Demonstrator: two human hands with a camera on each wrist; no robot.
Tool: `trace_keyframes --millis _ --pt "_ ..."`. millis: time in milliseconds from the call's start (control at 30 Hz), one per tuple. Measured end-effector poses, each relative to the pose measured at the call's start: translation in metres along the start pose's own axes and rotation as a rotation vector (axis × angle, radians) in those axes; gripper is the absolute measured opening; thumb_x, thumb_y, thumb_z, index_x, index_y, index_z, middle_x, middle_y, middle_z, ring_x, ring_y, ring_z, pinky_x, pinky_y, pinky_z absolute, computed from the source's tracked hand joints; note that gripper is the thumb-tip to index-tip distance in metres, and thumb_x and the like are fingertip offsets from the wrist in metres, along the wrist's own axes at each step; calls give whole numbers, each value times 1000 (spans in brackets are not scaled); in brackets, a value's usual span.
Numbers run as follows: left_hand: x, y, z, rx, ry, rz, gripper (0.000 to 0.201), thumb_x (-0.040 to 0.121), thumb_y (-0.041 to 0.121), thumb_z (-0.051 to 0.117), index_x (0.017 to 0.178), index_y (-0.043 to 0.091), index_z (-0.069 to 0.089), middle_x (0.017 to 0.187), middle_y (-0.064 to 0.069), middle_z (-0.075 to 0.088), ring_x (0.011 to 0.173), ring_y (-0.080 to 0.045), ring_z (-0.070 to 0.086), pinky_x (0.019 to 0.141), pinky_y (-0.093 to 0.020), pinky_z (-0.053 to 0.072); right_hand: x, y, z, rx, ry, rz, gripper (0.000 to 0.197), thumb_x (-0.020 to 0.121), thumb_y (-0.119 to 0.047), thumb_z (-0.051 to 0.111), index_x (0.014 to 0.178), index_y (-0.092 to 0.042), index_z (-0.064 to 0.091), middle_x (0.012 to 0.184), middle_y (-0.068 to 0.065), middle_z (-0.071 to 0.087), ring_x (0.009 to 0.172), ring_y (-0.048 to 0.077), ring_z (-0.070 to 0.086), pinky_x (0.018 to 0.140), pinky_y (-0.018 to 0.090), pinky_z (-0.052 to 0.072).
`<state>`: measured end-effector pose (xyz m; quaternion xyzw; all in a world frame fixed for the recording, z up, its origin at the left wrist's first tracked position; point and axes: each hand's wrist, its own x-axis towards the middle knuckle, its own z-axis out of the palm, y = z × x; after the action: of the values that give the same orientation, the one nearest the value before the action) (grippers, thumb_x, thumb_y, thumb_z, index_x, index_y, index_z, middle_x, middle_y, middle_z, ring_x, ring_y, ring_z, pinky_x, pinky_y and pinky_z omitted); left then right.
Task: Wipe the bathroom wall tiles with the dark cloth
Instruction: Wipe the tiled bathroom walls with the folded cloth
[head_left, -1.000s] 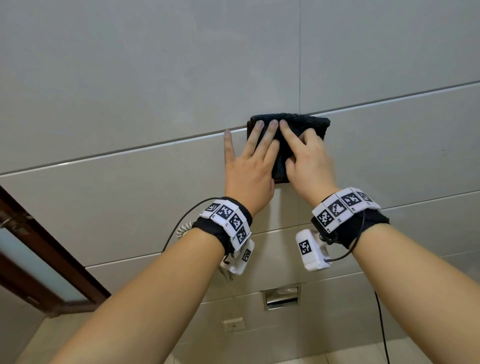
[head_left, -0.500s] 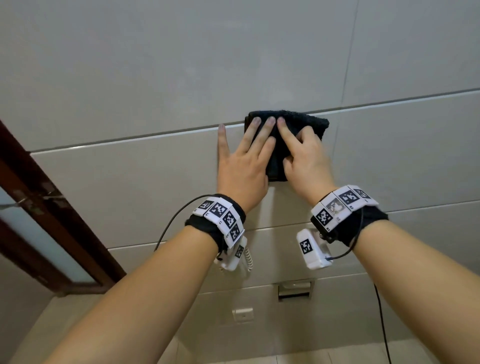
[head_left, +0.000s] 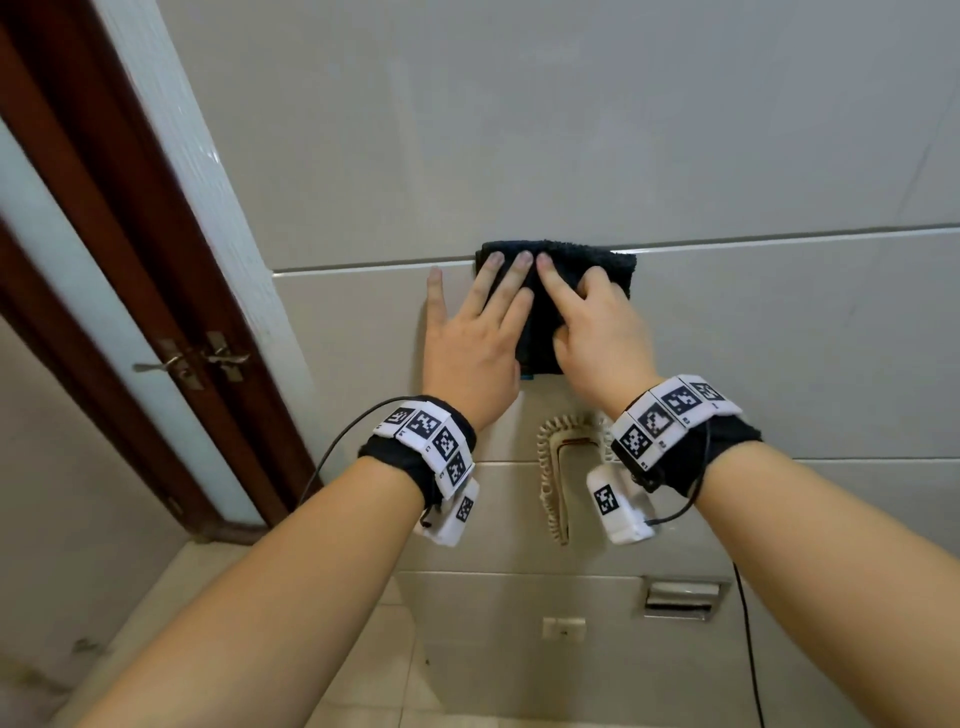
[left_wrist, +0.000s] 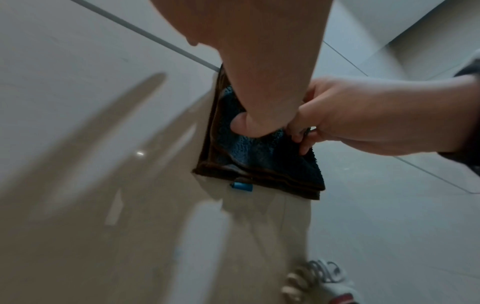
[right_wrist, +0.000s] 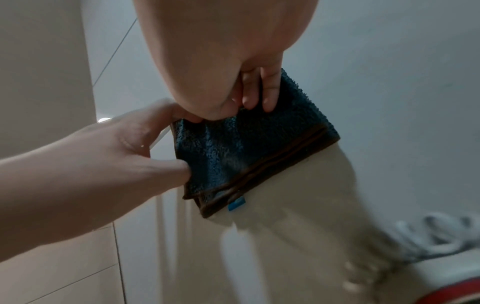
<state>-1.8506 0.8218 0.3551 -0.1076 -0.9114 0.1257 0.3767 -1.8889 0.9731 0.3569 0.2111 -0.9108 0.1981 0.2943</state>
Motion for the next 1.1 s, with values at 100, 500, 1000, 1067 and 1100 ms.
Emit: trace_keyframes --millis 100,500,1000,1067,1100 --pt "-16 -35 3 -25 -7 -31 65 73 19 63 137 19 47 166 4 16 153 -21 13 116 -65 13 7 -36 13 -27 -43 -2 74 90 -13 50 155 -33 22 110 12 42 97 30 46 70 41 47" --pt "-67 -154 6 -55 -57 -148 60 78 16 63 136 16 47 165 0 19 153 -24 13 120 -58 15 36 -160 66 -71 -116 -69 71 94 -16 45 156 -33 16 117 11 42 103 30 46 69 37 42" --pt "-82 -188 -4 -165 -86 -229 45 79 10 59 123 8 54 163 -12 23 153 -30 10 124 -50 12 53 -205 78 -120 -215 -176 78 95 -25 52 156 -32 5 128 11 39 111 29 47 75 38 47" --pt "-81 -182 -3 -169 -82 -238 44 79 9 60 122 8 54 163 -13 21 153 -31 10 123 -51 13 53 -202 77 -112 -210 -180 76 95 -24 51 156 -32 6 128 11 40 111 28 47 73 37 46" --pt "-80 -179 -3 -167 -81 -238 43 78 9 60 121 7 54 163 -13 21 153 -31 10 123 -51 13 53 -199 76 -113 -207 -179 76 96 -23 51 156 -33 6 128 11 40 111 28 47 73 37 45"
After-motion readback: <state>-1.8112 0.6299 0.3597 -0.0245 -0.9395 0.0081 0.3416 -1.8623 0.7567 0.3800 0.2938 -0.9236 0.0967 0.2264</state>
